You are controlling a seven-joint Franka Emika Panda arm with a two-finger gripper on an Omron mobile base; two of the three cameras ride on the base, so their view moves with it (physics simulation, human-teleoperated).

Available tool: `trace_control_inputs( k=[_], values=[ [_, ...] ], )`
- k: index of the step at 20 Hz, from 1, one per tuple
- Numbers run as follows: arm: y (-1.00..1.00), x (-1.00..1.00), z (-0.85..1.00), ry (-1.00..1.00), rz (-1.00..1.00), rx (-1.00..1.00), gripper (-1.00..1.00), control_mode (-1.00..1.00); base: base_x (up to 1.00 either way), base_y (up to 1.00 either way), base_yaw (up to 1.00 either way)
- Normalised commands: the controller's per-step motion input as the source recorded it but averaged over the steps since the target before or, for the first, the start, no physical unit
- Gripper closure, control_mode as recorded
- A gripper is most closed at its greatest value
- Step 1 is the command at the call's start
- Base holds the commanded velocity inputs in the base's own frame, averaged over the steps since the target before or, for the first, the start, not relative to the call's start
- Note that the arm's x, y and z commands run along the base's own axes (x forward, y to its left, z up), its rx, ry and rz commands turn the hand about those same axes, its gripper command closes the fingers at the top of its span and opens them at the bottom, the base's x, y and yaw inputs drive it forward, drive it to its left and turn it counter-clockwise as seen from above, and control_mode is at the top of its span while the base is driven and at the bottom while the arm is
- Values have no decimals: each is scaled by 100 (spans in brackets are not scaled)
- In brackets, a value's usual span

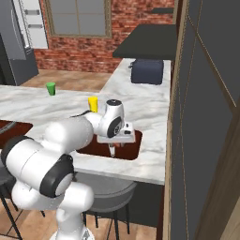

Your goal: Gather the sweet potato and corn from the fridge and place them on a tray on the dining counter. Then gather the fish and steak from the fridge and place them on the other tray.

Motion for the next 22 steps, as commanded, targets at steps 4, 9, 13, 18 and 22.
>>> trace_control_inputs(
  k=[4, 9, 13, 18, 22],
  values=[
    [-6, 22, -39, 0, 0, 0, 100, -100, 0, 0, 0],
    [-4, 16, -33, 0, 0, 0, 100, -100, 0, 0, 0],
    [-6, 18, -25, 0, 0, 0, 100, -100, 0, 0, 0],
    [-9, 33, -18, 0, 0, 0, 100, -100, 0, 0, 0],
    [-9, 34, -16, 0, 2, 0, 100, -100, 0, 0, 0]
  ],
)
